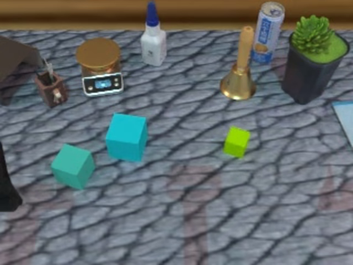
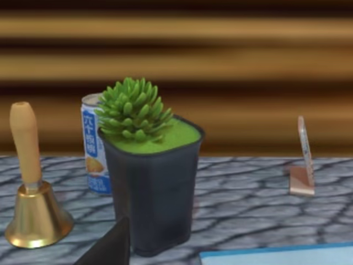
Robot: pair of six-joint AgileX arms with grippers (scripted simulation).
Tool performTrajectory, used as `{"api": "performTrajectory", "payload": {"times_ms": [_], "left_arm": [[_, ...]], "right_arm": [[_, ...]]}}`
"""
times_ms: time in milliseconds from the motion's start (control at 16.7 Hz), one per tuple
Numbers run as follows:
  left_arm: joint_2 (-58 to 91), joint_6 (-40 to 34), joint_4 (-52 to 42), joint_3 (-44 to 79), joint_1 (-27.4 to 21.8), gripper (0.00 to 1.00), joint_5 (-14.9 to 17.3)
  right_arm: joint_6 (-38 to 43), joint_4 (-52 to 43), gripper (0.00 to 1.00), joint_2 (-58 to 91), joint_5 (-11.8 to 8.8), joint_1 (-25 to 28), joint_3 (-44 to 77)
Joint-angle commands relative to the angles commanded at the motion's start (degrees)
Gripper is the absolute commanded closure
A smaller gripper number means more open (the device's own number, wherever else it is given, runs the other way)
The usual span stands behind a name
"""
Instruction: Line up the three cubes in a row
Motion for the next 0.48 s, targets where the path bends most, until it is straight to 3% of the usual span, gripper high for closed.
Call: {"api": "performTrajectory", "payload": {"times_ms": [240,480], "left_arm": [[0.00,0.00,0.00,0.00,0.00,0.00,0.00],[0.00,0.00,0.00,0.00,0.00,0.00,0.00]], "right_arm": [[-0.66,-1.22,0.00,1.73,0.03,0.46,1.71],[-4.37,-7.84,0.00,12.41,0.02,3.15,12.22]]}}
